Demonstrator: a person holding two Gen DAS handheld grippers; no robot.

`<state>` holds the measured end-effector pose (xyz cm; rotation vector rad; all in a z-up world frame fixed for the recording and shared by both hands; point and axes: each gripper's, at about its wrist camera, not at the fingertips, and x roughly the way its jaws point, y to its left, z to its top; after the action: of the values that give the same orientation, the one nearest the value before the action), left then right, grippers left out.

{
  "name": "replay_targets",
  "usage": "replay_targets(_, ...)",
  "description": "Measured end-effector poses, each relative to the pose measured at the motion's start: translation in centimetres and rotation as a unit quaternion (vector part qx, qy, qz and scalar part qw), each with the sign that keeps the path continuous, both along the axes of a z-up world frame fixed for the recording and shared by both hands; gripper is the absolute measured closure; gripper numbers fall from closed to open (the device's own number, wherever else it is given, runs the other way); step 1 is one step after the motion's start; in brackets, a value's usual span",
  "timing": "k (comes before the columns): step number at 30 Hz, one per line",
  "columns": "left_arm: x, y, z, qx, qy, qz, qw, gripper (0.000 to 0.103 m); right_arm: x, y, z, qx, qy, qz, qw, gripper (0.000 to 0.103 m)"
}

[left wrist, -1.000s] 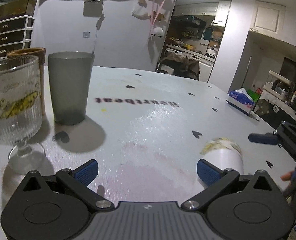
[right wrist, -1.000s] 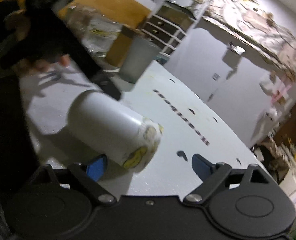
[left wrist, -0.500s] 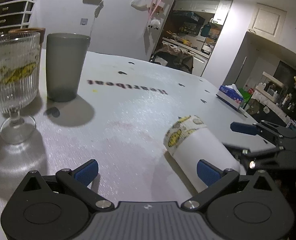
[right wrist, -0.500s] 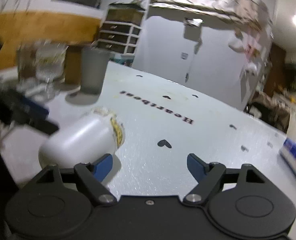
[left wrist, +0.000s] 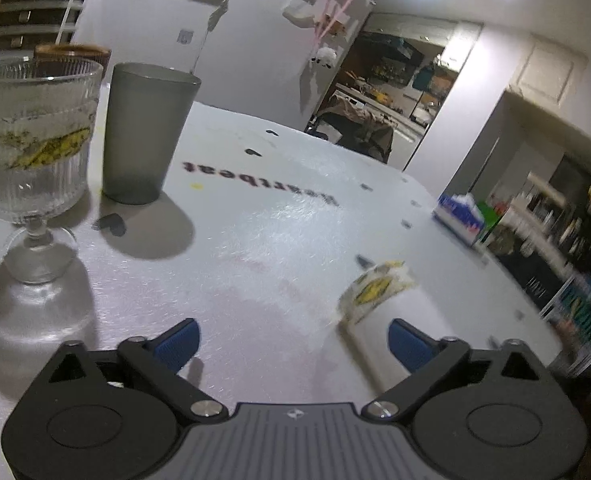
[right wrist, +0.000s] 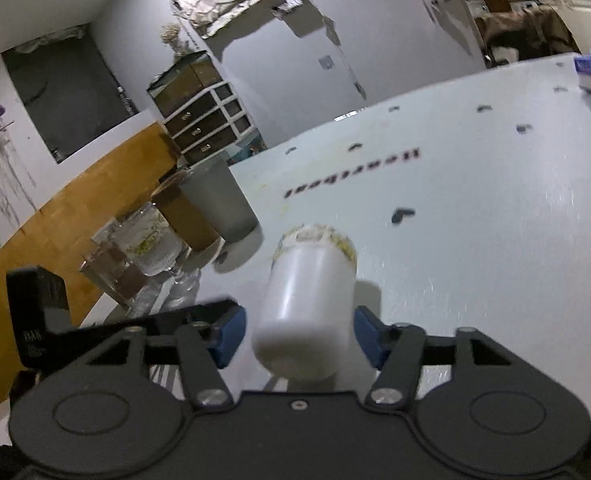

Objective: Flip cup upright
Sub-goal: 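Grasp the cup's banded rim with the left tool while the right tool holds its base, then rotate the cup upright with the left tool and set it beside the glasses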

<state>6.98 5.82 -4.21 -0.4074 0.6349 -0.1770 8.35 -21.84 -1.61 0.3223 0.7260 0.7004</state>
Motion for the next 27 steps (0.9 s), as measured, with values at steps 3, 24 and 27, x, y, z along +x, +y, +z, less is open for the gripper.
replay_targets(3,1.2,0.0,0.5,-0.059,0.021,-0.012,0.9980,0.012,0.0,-0.1,-0.8,0.014,0.010,-0.008,1.000,0.052)
replay_targets(24,6.5,-4.0,-0.4,-0.130,0.076,-0.025,0.9883,0.038,-0.4,0.3,-0.9,-0.006,-0.014,-0.003,1.000,0.050)
replay_targets(27,5.1,-4.2,1.3,-0.073,0.022,-0.020,0.9969,0.038,-0.9,0.6,-0.5,-0.025,-0.033,-0.005,0.999,0.039)
